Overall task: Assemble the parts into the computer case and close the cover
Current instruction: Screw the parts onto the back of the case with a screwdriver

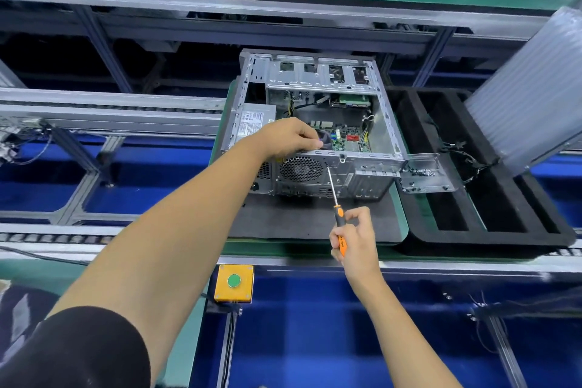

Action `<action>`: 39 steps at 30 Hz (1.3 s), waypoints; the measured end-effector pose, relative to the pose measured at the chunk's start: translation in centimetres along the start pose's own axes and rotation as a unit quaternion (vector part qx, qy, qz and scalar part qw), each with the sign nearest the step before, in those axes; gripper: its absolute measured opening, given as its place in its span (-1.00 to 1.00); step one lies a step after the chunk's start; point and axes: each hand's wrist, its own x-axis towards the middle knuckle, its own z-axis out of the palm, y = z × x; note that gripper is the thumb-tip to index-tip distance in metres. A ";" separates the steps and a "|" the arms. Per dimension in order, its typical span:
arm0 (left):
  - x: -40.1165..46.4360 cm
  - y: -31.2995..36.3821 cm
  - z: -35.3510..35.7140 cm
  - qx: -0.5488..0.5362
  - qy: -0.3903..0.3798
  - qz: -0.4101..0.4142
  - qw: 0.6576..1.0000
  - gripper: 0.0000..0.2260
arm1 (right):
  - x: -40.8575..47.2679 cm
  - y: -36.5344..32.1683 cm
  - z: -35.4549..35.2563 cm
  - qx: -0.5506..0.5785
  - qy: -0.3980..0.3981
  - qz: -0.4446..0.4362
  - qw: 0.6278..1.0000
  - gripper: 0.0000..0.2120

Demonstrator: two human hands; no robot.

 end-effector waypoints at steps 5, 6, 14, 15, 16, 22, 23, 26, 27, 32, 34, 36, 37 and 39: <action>-0.3 0.1 0.0 -0.001 0.016 0.009 1.000 -0.60 | -0.2 0.5 0.0 -0.011 0.004 0.009 1.000 -0.80; -0.3 0.2 0.0 -0.001 0.016 0.010 1.000 -0.60 | -0.2 0.5 -0.1 -0.012 0.006 0.011 1.000 -0.79; -0.4 -0.1 0.0 -0.005 0.016 0.014 1.000 -0.63 | -0.1 0.3 -0.3 -0.012 0.013 0.004 1.000 -0.79; -0.3 -0.1 0.0 0.002 0.016 0.016 1.000 -0.63 | -0.1 0.2 -0.2 -0.012 0.011 0.004 1.000 -0.76; -0.3 -0.2 0.0 0.010 0.016 0.019 1.000 -0.63 | -0.1 0.1 -0.1 -0.012 0.010 0.004 1.000 -0.75; -0.2 -0.4 -0.2 0.044 0.006 0.031 0.999 -0.72 | -0.1 0.3 0.0 -0.023 0.010 -0.002 1.000 -0.78; -0.2 -0.4 -0.2 0.048 0.003 0.032 0.998 -0.74 | -0.1 0.3 0.0 -0.022 0.010 -0.003 1.000 -0.77; -0.1 -0.5 -0.2 0.055 0.000 0.036 0.998 -0.79 | -0.3 0.3 0.0 -0.019 0.012 -0.004 1.000 -0.76; -0.1 -0.5 -0.2 0.056 0.000 0.038 0.998 -0.82 | -0.3 0.3 0.0 -0.018 0.015 -0.004 1.000 -0.77; -0.1 -0.4 -0.2 0.038 -0.003 0.034 0.999 -0.83 | -0.2 0.5 0.2 -0.014 0.026 0.002 1.000 -0.77; -0.1 -0.3 -0.2 0.047 -0.002 0.033 0.998 -0.81 | -0.1 0.5 0.4 -0.016 0.027 0.004 0.999 -0.77; 0.0 -0.3 -0.1 0.059 0.001 0.033 0.998 -0.81 | -0.1 0.4 0.5 -0.014 0.027 0.005 1.000 -0.77; 0.0 -0.4 -0.1 0.061 0.001 0.034 0.998 -0.82 | -0.1 0.3 0.6 -0.013 0.027 0.004 1.000 -0.77; 0.1 -0.4 -0.1 0.061 0.001 0.035 0.998 -0.82 | -0.1 0.3 0.6 -0.016 0.028 0.002 0.999 -0.77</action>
